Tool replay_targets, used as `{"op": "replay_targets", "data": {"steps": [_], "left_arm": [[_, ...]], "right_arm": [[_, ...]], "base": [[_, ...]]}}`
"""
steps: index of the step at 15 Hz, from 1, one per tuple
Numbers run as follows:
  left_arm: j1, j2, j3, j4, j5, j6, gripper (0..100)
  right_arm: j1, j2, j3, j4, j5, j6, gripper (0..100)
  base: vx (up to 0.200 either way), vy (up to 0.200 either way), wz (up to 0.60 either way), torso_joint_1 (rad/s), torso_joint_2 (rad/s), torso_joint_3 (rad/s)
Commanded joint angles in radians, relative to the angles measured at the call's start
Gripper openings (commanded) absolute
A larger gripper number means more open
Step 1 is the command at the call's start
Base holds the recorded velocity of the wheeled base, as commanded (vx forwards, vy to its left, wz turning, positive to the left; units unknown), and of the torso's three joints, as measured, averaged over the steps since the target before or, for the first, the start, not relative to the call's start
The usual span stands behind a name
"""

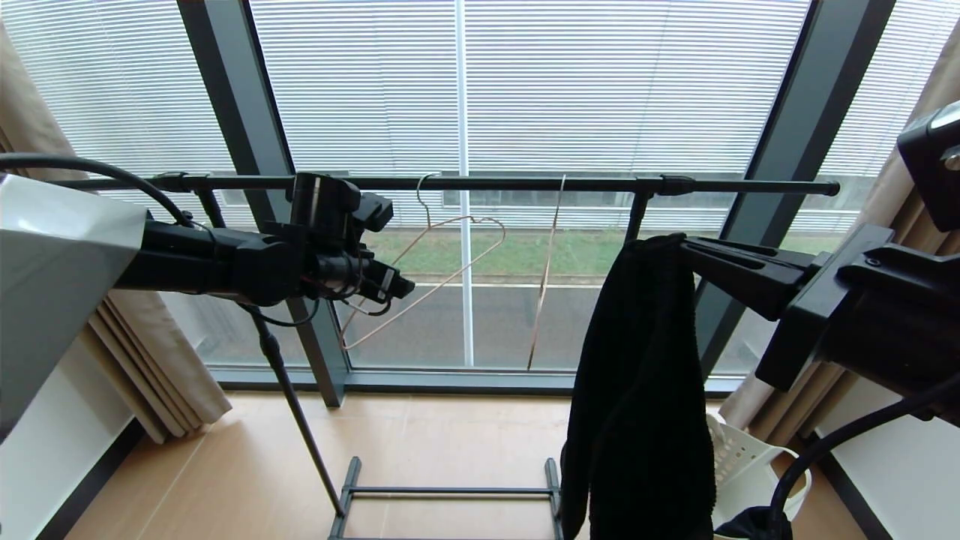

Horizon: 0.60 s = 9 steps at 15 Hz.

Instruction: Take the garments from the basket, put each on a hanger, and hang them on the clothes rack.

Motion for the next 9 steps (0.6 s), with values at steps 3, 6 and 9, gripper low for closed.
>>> {"op": "replay_targets", "data": {"steps": [3, 6, 9], "left_arm": [[0.001, 0.097, -0.055, -0.001, 0.001, 0.0, 100], [0.003, 0.131, -0.09, -0.001, 0.002, -0.014, 0], [0.003, 0.13, -0.089, 0.001, 0.002, -0.015, 0]], "right_arm": [[0.0, 0.009, 0.0, -0.001, 0.002, 0.0, 0], [0.0, 0.013, 0.002, -0.001, 0.002, 0.0, 0], [0.0, 0.015, 0.002, -0.001, 0.002, 0.0, 0]], "base": [[0.0, 0.0, 0.0, 0.0, 0.0, 0.0], [0.0, 0.0, 0.0, 0.0, 0.0, 0.0], [0.0, 0.0, 0.0, 0.0, 0.0, 0.0]]}}
